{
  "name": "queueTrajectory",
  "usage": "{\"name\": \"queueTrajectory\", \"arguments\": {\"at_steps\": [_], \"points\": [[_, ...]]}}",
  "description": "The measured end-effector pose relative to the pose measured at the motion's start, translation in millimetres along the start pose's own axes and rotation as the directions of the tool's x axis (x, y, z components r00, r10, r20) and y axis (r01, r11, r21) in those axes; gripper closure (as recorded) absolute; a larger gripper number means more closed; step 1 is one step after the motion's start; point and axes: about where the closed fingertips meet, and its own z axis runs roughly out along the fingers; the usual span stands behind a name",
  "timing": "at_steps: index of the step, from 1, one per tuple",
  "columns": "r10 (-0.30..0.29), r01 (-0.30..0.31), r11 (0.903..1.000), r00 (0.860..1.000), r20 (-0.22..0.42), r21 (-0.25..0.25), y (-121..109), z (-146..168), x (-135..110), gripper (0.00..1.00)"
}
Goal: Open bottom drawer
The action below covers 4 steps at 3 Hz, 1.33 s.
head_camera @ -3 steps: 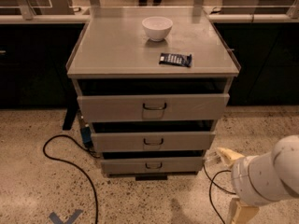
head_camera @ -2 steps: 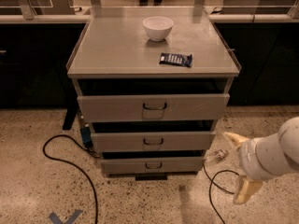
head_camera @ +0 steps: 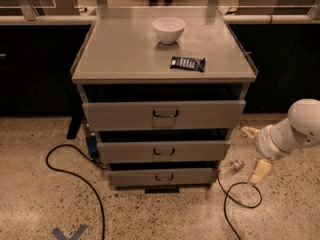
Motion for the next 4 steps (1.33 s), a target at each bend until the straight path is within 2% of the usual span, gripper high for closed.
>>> {"name": "queueTrajectory", "arguments": {"at_steps": [1,2,3,4], "points": [[0.033,-0.033,0.9994,0.999,0.023,0.007,-19,22,15,0.0],[0.081,-0.078,0.9959,0.995,0.053,-0.045,6,55,28,0.0],[0.156,-0.145,0.9782,0.985,0.068,-0.149,65,133,44,0.0],[0.16,-0.117,0.9368,0.982,0.105,-0.33,135,215,35,0.0]]}}
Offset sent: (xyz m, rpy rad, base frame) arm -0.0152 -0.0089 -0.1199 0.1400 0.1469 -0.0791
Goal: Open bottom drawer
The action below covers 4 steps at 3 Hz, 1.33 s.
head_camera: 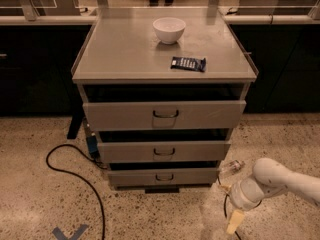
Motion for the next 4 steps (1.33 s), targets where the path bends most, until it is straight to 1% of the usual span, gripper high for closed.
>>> {"name": "queueTrajectory", "arguments": {"at_steps": [1,2,3,4], "points": [[0.015,-0.015,0.9992,1.0,0.014,-0.037,11,22,5,0.0],[0.015,-0.014,0.9992,1.0,0.014,-0.037,11,22,5,0.0],[-0.053,0.058,0.9966,0.995,0.087,-0.059,0,50,-4,0.0],[-0.134,0.147,0.9882,0.966,0.223,-0.043,-34,107,-40,0.0]]}}
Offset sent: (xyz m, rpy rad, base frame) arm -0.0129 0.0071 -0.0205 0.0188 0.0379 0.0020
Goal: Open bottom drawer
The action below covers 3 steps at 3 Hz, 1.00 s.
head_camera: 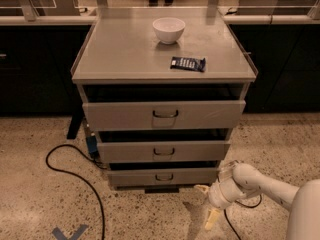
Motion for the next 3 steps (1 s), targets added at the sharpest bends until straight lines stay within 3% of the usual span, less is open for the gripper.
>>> {"name": "queueTrajectory", "arguments": {"at_steps": [1,2,3], "points": [[0.0,0.0,1.0,1.0,0.0,-0.001,0,0,0,0.0],[0.008,-0.008,1.0,1.0,0.008,0.0,-18,33,12,0.0],[0.048,-0.047,0.9954,0.999,-0.014,0.083,-60,63,22,0.0]]}}
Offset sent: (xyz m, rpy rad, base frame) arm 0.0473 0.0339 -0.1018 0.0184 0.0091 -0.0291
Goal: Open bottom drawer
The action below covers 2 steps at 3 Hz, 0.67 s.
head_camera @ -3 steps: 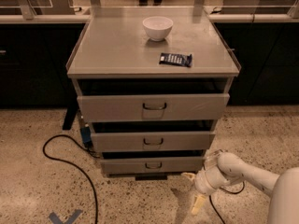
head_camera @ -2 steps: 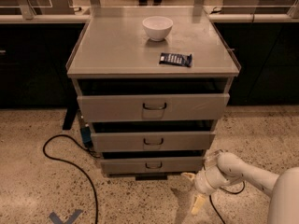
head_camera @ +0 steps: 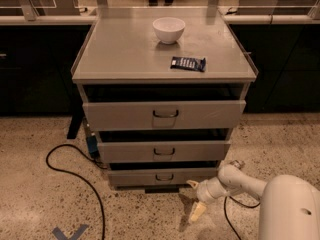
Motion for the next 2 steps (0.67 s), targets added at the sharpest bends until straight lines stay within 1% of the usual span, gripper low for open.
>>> {"name": "queueTrajectory", "arguments": {"at_steps": [1,2], "points": [[0.004,-0.003,0.9991,1.0,-0.006,0.042,-11.4,1.9,2.0,0.0],[0.004,-0.003,0.9984,1.0,-0.017,0.057,-11.7,3.9,2.3,0.0]]}}
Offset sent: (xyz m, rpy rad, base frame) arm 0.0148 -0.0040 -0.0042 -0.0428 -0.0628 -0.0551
